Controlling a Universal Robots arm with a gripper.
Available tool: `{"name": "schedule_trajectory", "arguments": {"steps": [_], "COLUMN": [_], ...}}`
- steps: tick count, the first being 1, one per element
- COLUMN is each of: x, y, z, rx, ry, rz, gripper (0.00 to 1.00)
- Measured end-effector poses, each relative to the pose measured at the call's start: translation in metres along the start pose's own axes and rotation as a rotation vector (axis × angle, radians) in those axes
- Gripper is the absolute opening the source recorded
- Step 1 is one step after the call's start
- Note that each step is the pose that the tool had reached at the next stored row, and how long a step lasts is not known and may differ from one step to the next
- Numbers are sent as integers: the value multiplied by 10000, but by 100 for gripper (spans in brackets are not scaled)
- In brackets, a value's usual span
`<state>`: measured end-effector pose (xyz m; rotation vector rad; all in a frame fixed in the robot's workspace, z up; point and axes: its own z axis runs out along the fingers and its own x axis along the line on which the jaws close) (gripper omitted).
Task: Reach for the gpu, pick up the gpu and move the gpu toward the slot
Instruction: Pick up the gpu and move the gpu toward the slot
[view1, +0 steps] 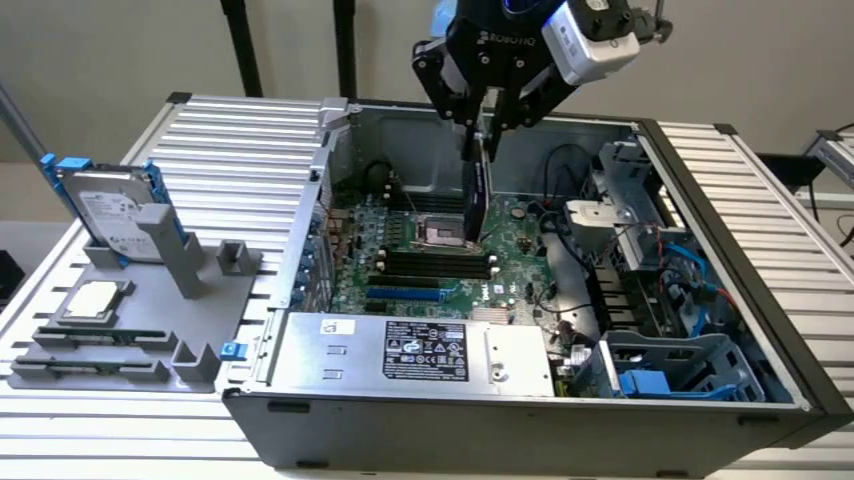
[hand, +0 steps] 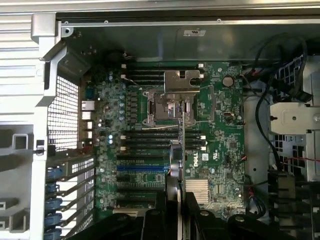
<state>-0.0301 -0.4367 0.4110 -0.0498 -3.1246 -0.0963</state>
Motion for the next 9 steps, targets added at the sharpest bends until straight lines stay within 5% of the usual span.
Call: {"name": "schedule_trajectory", "arguments": {"steps": [9], "x": [-35], "y": [4], "z": [8], "rx": [6], "ry": [23], "rz": [1], "gripper": [26]}}
